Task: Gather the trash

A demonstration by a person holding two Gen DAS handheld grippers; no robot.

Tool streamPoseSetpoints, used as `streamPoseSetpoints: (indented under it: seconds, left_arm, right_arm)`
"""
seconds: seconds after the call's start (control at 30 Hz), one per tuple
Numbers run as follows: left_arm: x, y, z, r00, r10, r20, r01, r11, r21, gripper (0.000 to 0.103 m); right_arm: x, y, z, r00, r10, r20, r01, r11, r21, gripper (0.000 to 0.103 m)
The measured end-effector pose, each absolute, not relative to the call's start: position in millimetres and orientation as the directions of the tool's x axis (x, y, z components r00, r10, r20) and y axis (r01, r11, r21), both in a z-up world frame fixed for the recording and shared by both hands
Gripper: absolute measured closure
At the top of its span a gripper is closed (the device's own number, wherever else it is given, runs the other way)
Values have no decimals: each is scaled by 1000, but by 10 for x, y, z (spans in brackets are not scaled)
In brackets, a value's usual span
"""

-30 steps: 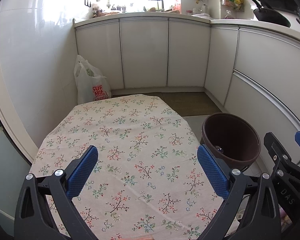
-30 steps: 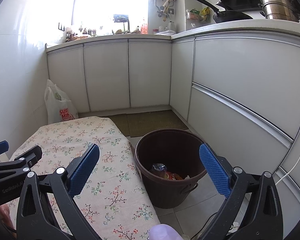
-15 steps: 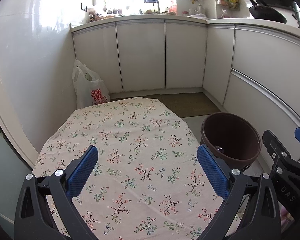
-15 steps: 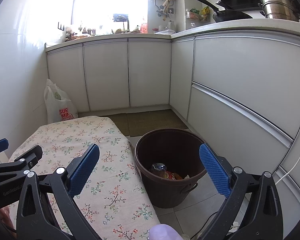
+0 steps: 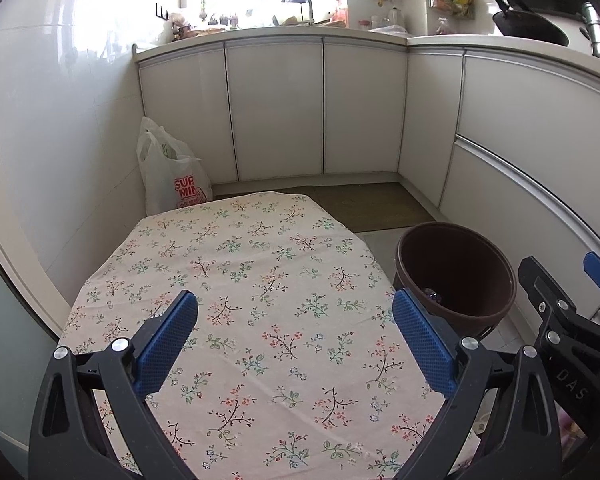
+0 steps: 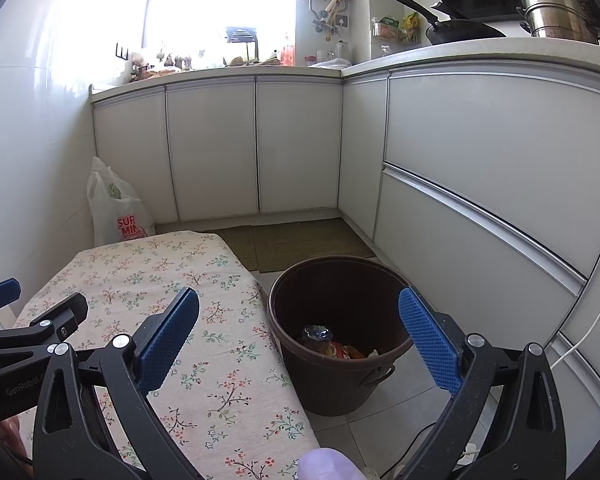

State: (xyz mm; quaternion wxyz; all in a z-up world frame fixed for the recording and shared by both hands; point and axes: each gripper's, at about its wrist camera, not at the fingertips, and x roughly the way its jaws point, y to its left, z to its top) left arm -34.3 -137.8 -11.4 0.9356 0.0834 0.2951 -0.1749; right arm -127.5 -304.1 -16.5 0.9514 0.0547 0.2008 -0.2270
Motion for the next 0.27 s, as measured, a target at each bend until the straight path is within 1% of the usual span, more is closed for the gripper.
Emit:
streamPoseSetpoints:
  seconds: [0.27]
  left_arm:
    - [-284, -1363, -137, 742, -274, -612, 363, 932, 22, 8]
  right_arm:
    - [-1275, -3054, -178, 816, -411, -407, 454, 891, 12, 7]
